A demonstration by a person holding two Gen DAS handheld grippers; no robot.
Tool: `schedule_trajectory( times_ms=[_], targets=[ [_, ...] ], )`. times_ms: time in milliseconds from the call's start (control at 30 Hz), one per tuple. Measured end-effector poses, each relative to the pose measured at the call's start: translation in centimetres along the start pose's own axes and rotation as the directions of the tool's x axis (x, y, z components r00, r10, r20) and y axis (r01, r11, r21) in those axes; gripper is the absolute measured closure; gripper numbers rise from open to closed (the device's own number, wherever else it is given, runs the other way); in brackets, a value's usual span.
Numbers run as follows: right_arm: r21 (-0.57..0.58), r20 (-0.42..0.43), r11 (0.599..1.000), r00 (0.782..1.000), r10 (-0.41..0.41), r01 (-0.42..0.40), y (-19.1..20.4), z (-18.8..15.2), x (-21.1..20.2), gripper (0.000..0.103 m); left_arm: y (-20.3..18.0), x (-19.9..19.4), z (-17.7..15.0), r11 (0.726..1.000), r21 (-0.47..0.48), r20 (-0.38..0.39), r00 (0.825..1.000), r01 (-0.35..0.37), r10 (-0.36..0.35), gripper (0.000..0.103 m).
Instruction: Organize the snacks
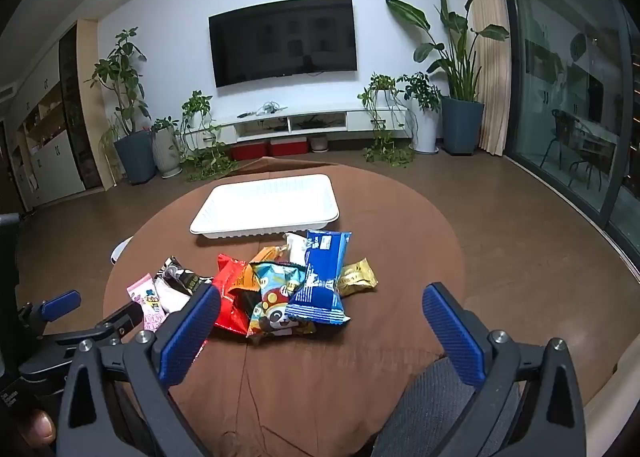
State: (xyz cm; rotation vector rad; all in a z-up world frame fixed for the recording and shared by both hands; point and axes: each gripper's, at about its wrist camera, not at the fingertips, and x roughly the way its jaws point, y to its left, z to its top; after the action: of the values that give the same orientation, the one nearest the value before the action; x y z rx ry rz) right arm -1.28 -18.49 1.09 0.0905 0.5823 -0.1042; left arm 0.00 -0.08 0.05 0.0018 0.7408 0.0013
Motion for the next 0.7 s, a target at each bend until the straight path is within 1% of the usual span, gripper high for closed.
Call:
schedule_trajectory(
  times_ms=[33, 100, 167, 300, 433, 700],
  targets=[
    [-0.001, 0.003, 1.000, 1.000, 0.000, 0.000, 0.1, 0.0, 0.0, 0.000, 0.1, -0.1, 0.0, 1.000, -0.011, 0.005, 1.000, 0.014, -0.014, 0.000],
    [-0.004, 0.007, 1.000, 1.000, -0.001, 0.001, 0.2, 0.1, 0.0, 0.000, 0.1, -0.2, -0.1, 1.000, -0.012, 0.008, 1.000, 0.015, -0.014, 0.000],
    [-0.004, -0.006, 1.000, 1.000, -0.001, 0.001, 0.3, -0.1, 0.2, 0.000, 0.2, -0.1, 0.0, 1.000, -0.014, -0.002, 1.000, 0.014, -0.014, 0.000],
    [0.002, -0.015, 1.000, 1.000, -0.001, 0.001, -0.5, -0.5, 0.0, 0.000, 0.6, 0.1, -0.2, 1.000, -0.016, -0.005, 1.000, 0.014, -0.014, 0.000],
    [-0.009, -0.044, 1.000, 0.999, -0.016, 0.015, 0.3, -0.4, 0.7, 0.000, 0.6, 0.1, -0.1, 1.000, -0.015, -0.008, 1.000, 0.015, -0.015, 0.000],
    [-0.019, -0.068, 1.000, 0.997, -0.026, 0.025, 0.7, -0.4, 1.0, 0.000, 0.7, 0.3, -0.2, 1.000, -0.019, -0.008, 1.000, 0.017, -0.018, 0.000]
  ],
)
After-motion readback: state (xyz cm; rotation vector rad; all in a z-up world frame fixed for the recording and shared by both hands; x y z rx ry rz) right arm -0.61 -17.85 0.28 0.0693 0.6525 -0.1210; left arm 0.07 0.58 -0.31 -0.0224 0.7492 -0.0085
